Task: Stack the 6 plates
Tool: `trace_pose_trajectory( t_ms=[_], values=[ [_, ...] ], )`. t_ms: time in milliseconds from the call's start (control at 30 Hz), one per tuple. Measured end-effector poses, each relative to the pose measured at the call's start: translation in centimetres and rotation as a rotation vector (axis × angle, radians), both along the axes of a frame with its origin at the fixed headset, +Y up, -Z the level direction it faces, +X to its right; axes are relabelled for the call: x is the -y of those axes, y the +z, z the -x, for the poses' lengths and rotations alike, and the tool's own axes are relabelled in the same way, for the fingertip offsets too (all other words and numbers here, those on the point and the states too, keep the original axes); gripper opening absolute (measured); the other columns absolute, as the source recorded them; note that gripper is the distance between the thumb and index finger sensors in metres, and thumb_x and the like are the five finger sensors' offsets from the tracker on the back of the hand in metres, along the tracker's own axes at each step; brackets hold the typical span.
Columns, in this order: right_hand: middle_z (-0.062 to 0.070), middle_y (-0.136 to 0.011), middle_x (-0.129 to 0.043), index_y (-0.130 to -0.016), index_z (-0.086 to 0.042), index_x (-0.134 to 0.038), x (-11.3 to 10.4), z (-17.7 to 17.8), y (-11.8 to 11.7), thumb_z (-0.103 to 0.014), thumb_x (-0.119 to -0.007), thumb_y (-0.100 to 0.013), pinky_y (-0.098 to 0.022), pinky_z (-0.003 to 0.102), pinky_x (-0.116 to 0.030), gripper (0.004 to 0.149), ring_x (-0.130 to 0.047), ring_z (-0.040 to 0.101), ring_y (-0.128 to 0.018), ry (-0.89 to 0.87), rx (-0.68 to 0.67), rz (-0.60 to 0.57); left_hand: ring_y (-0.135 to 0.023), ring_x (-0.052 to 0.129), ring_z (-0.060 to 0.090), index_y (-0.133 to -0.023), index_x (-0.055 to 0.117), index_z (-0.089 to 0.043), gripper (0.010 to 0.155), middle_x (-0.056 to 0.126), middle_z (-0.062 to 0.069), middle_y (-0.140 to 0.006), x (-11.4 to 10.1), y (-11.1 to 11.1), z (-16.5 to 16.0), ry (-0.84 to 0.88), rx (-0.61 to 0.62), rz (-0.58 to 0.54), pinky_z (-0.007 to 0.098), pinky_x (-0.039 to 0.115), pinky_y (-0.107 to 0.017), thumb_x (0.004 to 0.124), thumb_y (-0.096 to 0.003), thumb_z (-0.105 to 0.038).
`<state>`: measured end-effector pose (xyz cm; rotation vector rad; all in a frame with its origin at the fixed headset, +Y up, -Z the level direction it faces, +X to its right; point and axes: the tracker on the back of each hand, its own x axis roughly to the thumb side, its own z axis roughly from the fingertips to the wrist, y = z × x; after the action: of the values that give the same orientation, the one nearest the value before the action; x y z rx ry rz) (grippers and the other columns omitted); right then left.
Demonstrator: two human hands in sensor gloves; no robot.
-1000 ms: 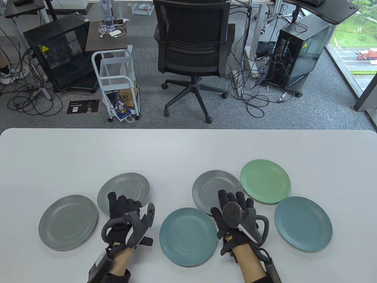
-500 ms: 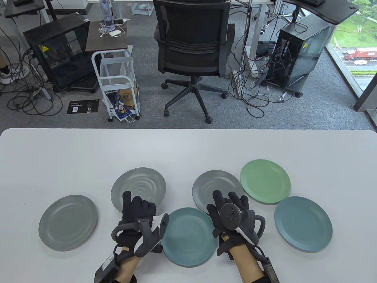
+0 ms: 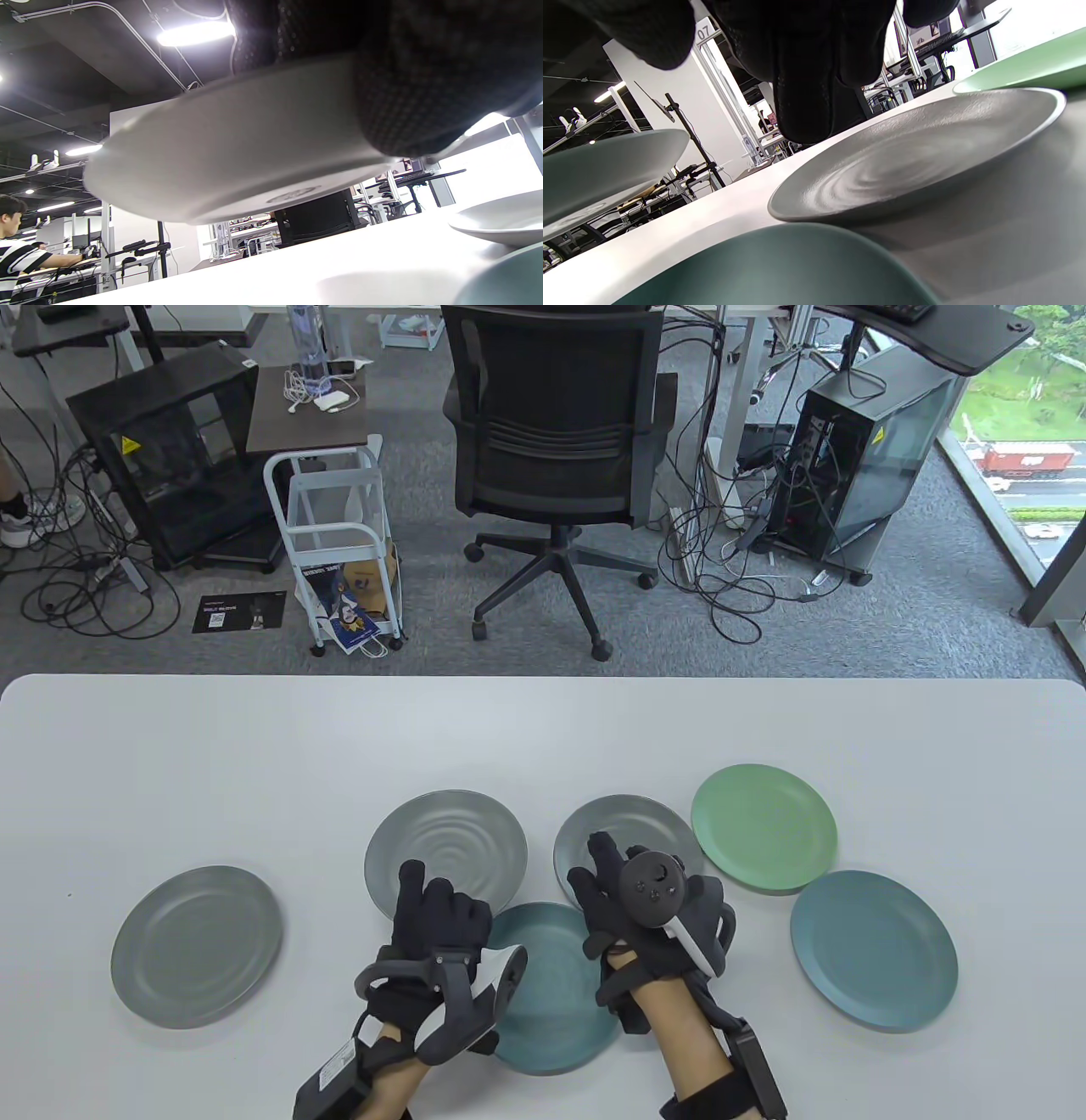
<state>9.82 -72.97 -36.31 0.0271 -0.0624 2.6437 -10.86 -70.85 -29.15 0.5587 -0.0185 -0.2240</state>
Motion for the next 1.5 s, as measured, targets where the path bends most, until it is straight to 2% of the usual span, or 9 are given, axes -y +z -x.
trace_pose_trajectory(
  t_ms=[233, 367, 800, 933, 1033, 1133, 1200, 1267, 1500],
  values=[
    [-0.004, -0.079, -0.095, -0.103, -0.02, -0.06, 0.7, 0.7, -0.1, -0.062, -0.061, -0.055, -0.078, 0.056, -0.038, 0.064, -0.065, 0.028, -0.1, -0.061, -0.013, 0.019, -0.073, 0.092, 0.004, -0.054, 0.099, -0.036, 0.034, 0.104, -0.013, -0.051, 0.2, 0.6, -1.4, -0.008, 0.048, -0.002, 0.042, 0.052, -0.086, 0.102, -0.0218, -0.047],
    [-0.004, -0.077, -0.096, -0.103, -0.017, -0.059, 1.1, 0.7, -0.2, -0.06, -0.062, -0.055, -0.078, 0.056, -0.038, 0.065, -0.066, 0.027, -0.099, -0.178, -0.009, 0.051, -0.073, 0.092, 0.004, -0.053, 0.099, -0.036, 0.034, 0.104, -0.013, -0.051, 0.3, 1.0, -2.1, -0.021, 0.079, -0.002, 0.042, 0.052, -0.086, 0.102, -0.0217, -0.047],
    [-0.01, -0.067, -0.097, -0.101, -0.016, -0.059, 2.1, 0.1, -0.2, -0.053, -0.073, -0.053, -0.077, 0.054, -0.043, 0.062, -0.075, 0.024, -0.093, -0.335, 0.042, 0.094, -0.073, 0.093, 0.004, -0.053, 0.1, -0.036, 0.034, 0.104, -0.014, -0.051, 0.7, 2.2, -4.0, -0.064, 0.175, -0.023, 0.042, 0.052, -0.086, 0.102, -0.0215, -0.048],
    [-0.008, -0.063, -0.098, -0.099, -0.015, -0.061, 2.5, -0.4, 0.0, -0.044, -0.077, -0.053, -0.076, 0.053, -0.047, 0.057, -0.079, 0.022, -0.089, -0.431, 0.086, 0.097, -0.074, 0.092, 0.004, -0.055, 0.098, -0.036, 0.035, 0.103, -0.014, -0.052, 0.8, 2.4, -4.2, -0.063, 0.196, -0.03, 0.043, 0.051, -0.087, 0.101, -0.0221, -0.048],
    [-0.007, -0.061, -0.098, -0.098, -0.014, -0.063, 2.4, -0.8, 0.1, -0.04, -0.077, -0.053, -0.076, 0.053, -0.048, 0.054, -0.079, 0.021, -0.088, -0.428, 0.106, 0.075, -0.079, 0.089, 0.003, -0.06, 0.095, -0.04, 0.038, 0.101, -0.017, -0.057, 1.1, 2.5, -4.3, -0.099, 0.211, -0.033, 0.043, 0.048, -0.088, 0.098, -0.0236, -0.05],
    [-0.006, -0.06, -0.098, -0.098, -0.015, -0.064, 2.5, -1.2, 0.2, -0.039, -0.077, -0.053, -0.075, 0.053, -0.048, 0.052, -0.079, 0.021, -0.088, -0.408, 0.12, 0.057, -0.086, 0.085, 0.003, -0.066, 0.093, -0.044, 0.045, 0.101, -0.021, -0.065, 1.2, 2.3, -3.9, -0.058, 0.261, 0.027, 0.043, 0.044, -0.09, 0.088, -0.0243, -0.06],
    [-0.005, -0.06, -0.099, -0.097, -0.015, -0.065, 2.4, -1.4, 0.3, -0.038, -0.077, -0.053, -0.075, 0.053, -0.048, 0.052, -0.079, 0.021, -0.088, -0.396, 0.122, 0.052, -0.097, 0.077, 0.004, -0.077, 0.085, -0.047, 0.058, 0.094, -0.022, -0.085, 1.1, 2.2, -3.4, -0.015, 0.304, 0.075, 0.043, 0.038, -0.091, 0.078, -0.0234, -0.069],
    [-0.005, -0.061, -0.098, -0.098, -0.015, -0.065, 2.4, -1.6, 0.4, -0.038, -0.076, -0.053, -0.075, 0.053, -0.048, 0.051, -0.079, 0.021, -0.088, -0.379, 0.124, 0.046, -0.103, 0.071, 0.006, -0.083, 0.078, -0.048, 0.064, 0.086, -0.021, -0.096, 0.7, 2.1, -2.7, 0.063, 0.332, 0.098, 0.044, 0.035, -0.092, 0.073, -0.0236, -0.072],
    [-0.004, -0.063, -0.097, -0.099, -0.017, -0.064, 2.4, -2.3, 0.7, -0.035, -0.074, -0.054, -0.076, 0.054, -0.044, 0.05, -0.076, 0.023, -0.089, -0.355, 0.085, 0.083, -0.112, 0.054, 0.005, -0.097, 0.056, -0.052, 0.075, 0.068, -0.023, -0.109, -0.3, 0.6, 1.6, 0.313, 0.232, 0.157, 0.043, 0.024, -0.093, 0.069, -0.0259, -0.072]
  ],
)
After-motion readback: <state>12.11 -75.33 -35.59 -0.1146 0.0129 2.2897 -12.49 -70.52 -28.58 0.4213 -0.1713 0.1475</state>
